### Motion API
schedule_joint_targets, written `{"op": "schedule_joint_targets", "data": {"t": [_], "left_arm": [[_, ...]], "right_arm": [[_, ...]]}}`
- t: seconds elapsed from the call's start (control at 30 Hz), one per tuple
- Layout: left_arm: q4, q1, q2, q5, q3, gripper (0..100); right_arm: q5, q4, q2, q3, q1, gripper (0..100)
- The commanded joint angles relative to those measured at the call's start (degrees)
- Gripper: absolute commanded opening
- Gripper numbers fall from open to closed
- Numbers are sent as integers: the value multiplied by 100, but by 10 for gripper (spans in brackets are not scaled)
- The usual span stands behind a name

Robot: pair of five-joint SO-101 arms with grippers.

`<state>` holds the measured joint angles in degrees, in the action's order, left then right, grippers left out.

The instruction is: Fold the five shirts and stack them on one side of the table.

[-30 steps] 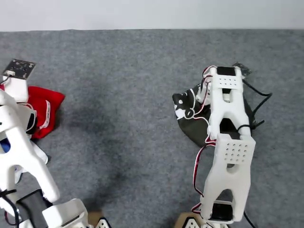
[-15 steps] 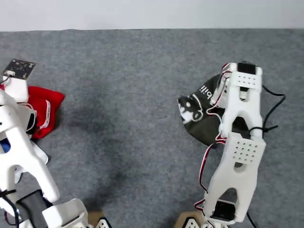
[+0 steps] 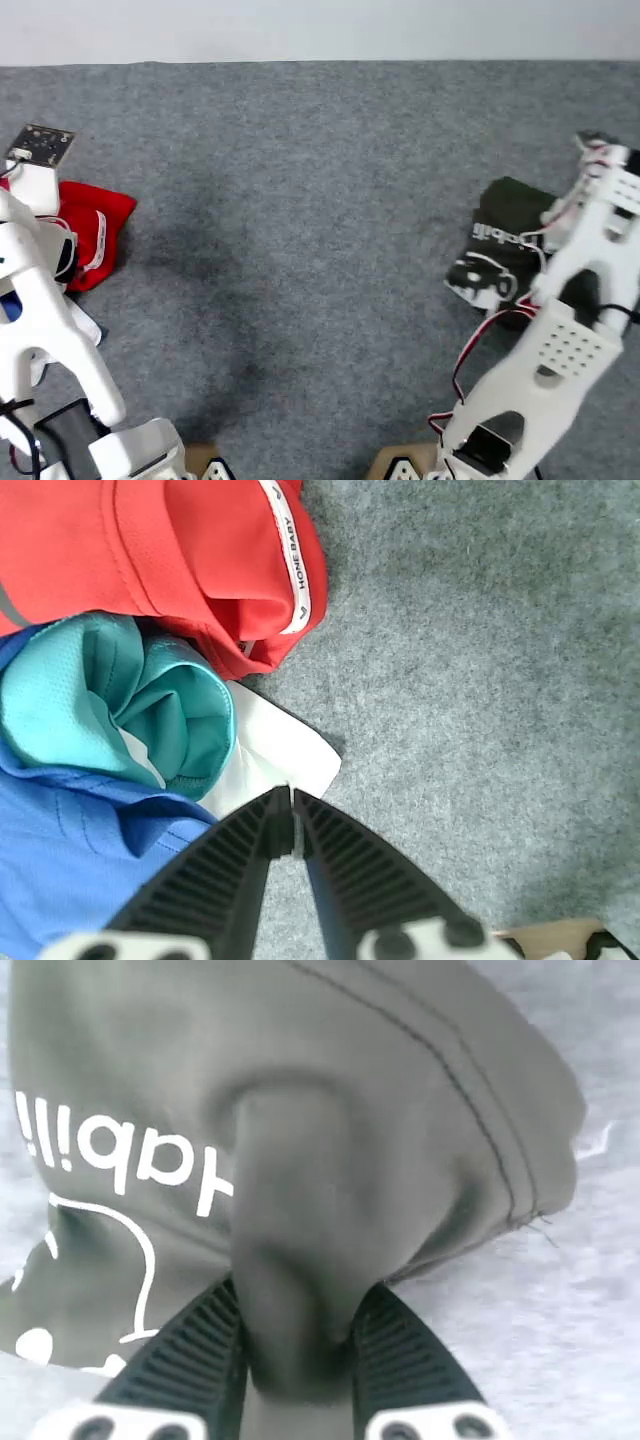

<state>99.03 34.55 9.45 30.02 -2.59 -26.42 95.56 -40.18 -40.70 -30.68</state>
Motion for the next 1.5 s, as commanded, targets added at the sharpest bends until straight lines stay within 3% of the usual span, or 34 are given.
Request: {"op": "schedule_joint_targets", "data": {"t": [0.0, 0.27, 0.5, 0.77, 0.87, 0.97, 1.07, 1.17, 1.47], "left_arm": [[62, 26, 237, 26, 40, 5], [97, 26, 237, 26, 48, 5], [97, 26, 237, 35, 48, 5], [97, 26, 237, 44, 48, 5], [97, 26, 237, 44, 48, 5], [88, 18, 237, 44, 48, 5], [88, 18, 237, 44, 48, 5], [88, 26, 237, 44, 48, 5], [97, 26, 237, 44, 48, 5]], "right_arm": [[-554, -470, 215, -387, -523, 9], [-1662, -1209, -198, -387, -971, 22], [-1415, -1288, 233, -387, -1033, 255], [-1301, -110, 1218, -387, -831, 251], [-1292, 752, 1332, -343, -576, 184], [-1275, 690, 1341, 79, -453, 9], [-870, 673, 1332, 589, -312, 48], [-501, 470, 1332, 1284, -101, 6], [141, -1007, 1341, 3710, 611, 13]]}}
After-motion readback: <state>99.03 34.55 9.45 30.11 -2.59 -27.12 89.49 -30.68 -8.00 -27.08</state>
